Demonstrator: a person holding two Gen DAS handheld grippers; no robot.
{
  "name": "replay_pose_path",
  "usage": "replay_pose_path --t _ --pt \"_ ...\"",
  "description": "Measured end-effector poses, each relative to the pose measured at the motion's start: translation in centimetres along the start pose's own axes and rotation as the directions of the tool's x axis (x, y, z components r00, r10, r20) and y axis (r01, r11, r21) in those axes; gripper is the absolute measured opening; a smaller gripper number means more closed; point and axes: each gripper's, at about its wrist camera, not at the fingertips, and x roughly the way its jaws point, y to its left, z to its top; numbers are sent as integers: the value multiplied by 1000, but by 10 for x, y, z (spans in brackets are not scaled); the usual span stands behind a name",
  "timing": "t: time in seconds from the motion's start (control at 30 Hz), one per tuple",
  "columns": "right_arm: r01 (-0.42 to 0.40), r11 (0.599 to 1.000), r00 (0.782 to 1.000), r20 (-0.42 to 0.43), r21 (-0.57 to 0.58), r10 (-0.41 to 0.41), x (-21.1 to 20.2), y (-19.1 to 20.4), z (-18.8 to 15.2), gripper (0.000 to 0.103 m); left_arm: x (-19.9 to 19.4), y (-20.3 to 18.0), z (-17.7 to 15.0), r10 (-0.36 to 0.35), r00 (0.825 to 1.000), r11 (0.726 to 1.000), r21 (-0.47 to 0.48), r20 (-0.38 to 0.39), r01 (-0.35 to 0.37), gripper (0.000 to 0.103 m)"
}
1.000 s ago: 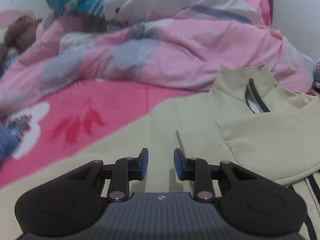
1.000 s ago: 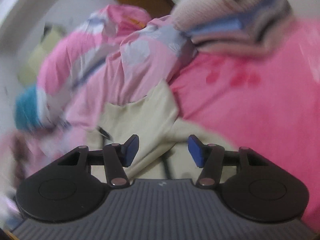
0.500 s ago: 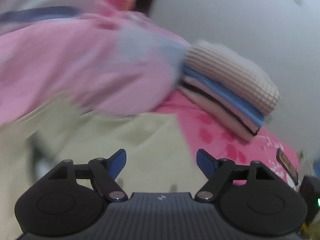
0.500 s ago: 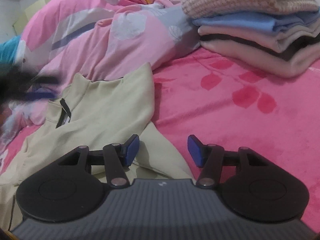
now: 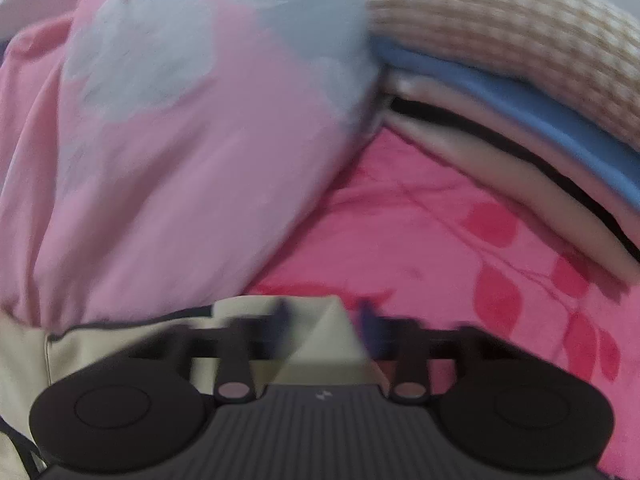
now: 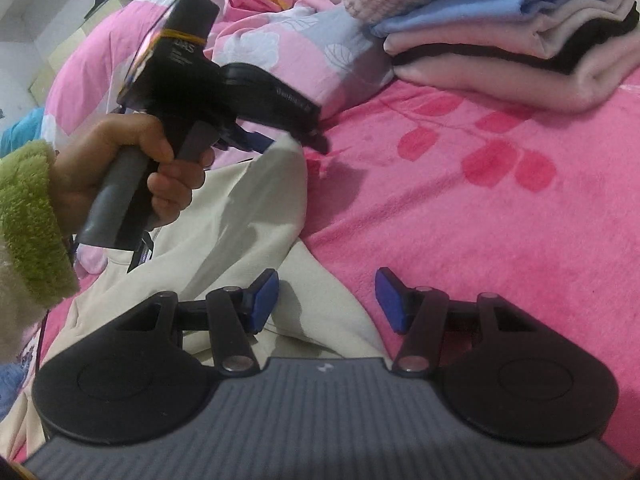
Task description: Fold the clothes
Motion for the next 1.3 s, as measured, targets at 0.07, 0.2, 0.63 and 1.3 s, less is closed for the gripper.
replay_pose_path --t 0.07,0.2,0.63,1.3 --pt "0 1000 1000 0 0 0 0 0 0 54 -10 14 -4 -43 998 998 -47 38 44 6" --pt "-6 1000 1000 3 17 6 -1 -2 0 53 -43 47 -18 -146 970 976 -131 196 173 6" --pt "19 995 1000 4 95 -20 -3 -14 -1 36 -21 98 -56 -217 935 924 -251 281 290 10" --pt "24 995 1000 5 97 -24 -1 -14 -2 34 -44 117 -87 -242 940 955 -115 239 275 58"
